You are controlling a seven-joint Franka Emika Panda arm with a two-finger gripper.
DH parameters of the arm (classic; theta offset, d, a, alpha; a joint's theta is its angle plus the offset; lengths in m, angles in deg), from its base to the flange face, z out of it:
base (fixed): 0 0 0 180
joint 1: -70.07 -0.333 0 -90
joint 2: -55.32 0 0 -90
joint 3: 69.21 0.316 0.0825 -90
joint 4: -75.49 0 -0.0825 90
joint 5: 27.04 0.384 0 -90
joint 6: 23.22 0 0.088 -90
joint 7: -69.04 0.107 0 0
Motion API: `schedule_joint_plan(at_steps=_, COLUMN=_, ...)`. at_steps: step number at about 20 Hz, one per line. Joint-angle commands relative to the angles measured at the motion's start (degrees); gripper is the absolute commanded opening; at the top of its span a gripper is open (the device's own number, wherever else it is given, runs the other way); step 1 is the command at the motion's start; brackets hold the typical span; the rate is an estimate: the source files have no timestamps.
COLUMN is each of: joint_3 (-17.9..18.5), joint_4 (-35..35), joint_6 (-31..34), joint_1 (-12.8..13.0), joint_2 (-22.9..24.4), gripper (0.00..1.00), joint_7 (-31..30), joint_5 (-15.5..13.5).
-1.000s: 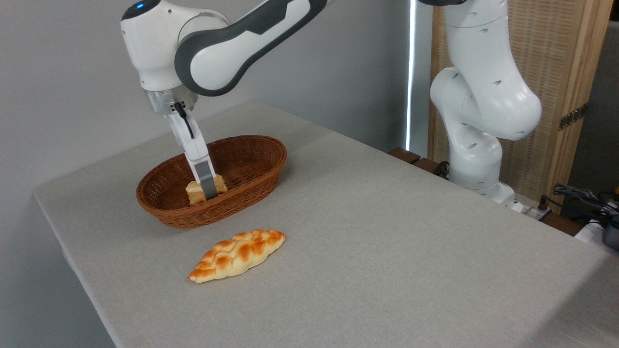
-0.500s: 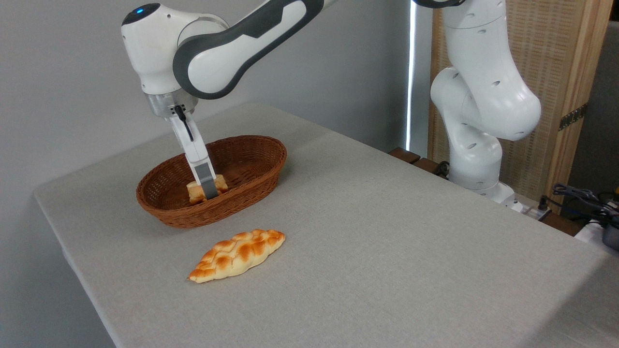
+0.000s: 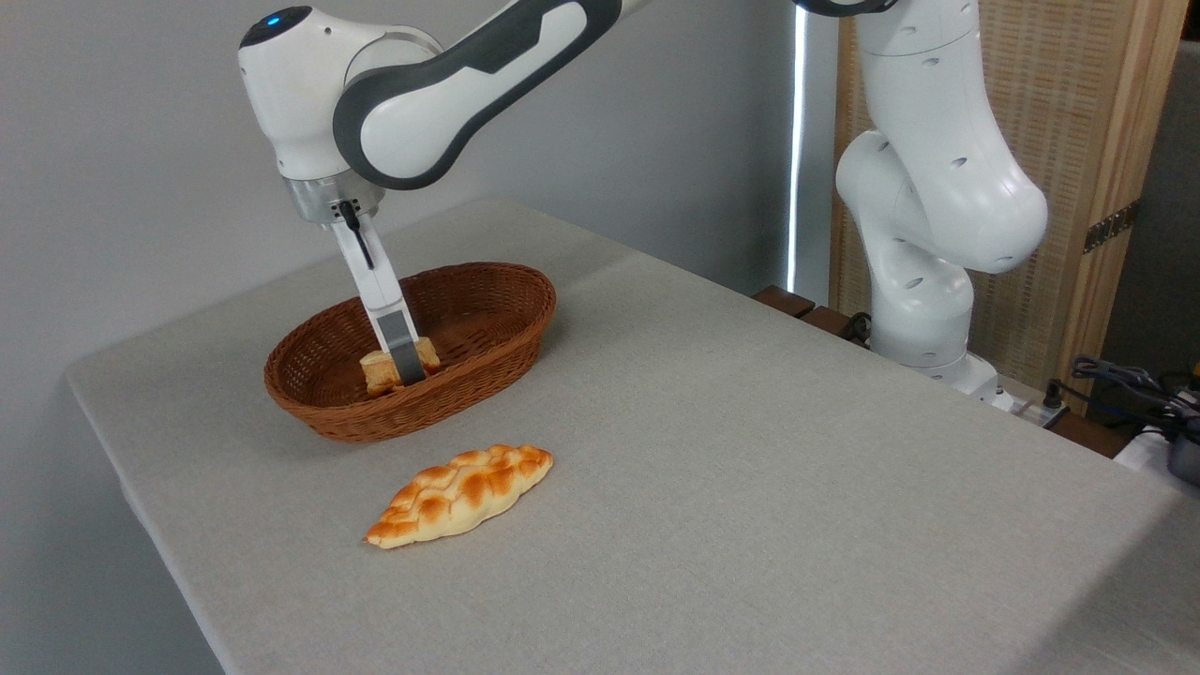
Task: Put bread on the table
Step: 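Lower the gripper into the basket and close on the bread piece, then lift the bread piece out of the basket over its rim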
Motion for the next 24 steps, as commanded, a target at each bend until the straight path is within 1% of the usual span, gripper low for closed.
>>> schedule_joint_plan(at_steps=1, joint_3=0.2, joint_4=0.2, joint_6=-0.54, joint_1=0.34, joint_2=0.02, gripper=0.41, joint_7=-0.89, joint_5=0.91)
schedule_joint_plan(at_steps=3, joint_3=0.2, joint_4=0.2, joint_6=-0.54, joint_1=0.34, joint_2=0.11, gripper=0.42, joint_7=-0.89, joint_5=0.82)
schedule_joint_plan(at_steps=4, joint_3=0.2, joint_4=0.2, joint_6=-0.54, joint_1=0.26, joint_2=0.11, gripper=0.44, joint_7=-0.98, joint_5=0.82)
schedule_joint_plan(at_steps=9, joint_3=0.38, joint_4=-0.15, joint_6=-0.54, joint_1=0.26, joint_2=0.64, gripper=0.45, joint_7=-1.15, joint_5=0.82)
schedule_joint_plan(at_steps=12, joint_3=0.99, joint_4=-0.41, joint_6=-0.37, joint_1=-0.09, joint_2=2.39, gripper=0.45, joint_7=-1.59, joint_5=0.12)
schedule_joint_plan(at_steps=14, joint_3=1.25, joint_4=-0.5, joint_6=-0.37, joint_1=-0.44, joint_2=4.4, gripper=0.48, joint_7=-2.82, joint_5=0.03)
schedule_joint_plan(at_steps=16, joint_3=3.44, joint_4=-0.41, joint_6=0.51, joint_1=-0.36, joint_2=6.78, gripper=0.48, joint_7=-3.44, joint_5=-0.5)
schedule_joint_plan(at_steps=18, joint_3=4.85, joint_4=-0.41, joint_6=4.01, joint_1=-0.36, joint_2=8.71, gripper=0.49, joint_7=-3.18, joint_5=-0.77)
schedule_joint_plan(at_steps=20, joint_3=7.92, joint_4=-0.41, joint_6=7.35, joint_1=-0.36, joint_2=10.47, gripper=0.49, joint_7=-2.65, joint_5=-0.76)
schedule_joint_plan(at_steps=22, joint_3=11.0, joint_4=-0.24, joint_6=8.68, joint_1=-0.36, joint_2=11.53, gripper=0.51, joint_7=-1.95, joint_5=-0.76)
schedule_joint_plan(at_steps=24, joint_3=13.2, joint_4=0.03, joint_6=10.79, joint_1=-0.36, joint_2=11.54, gripper=0.52, joint_7=0.24, joint_5=-0.33)
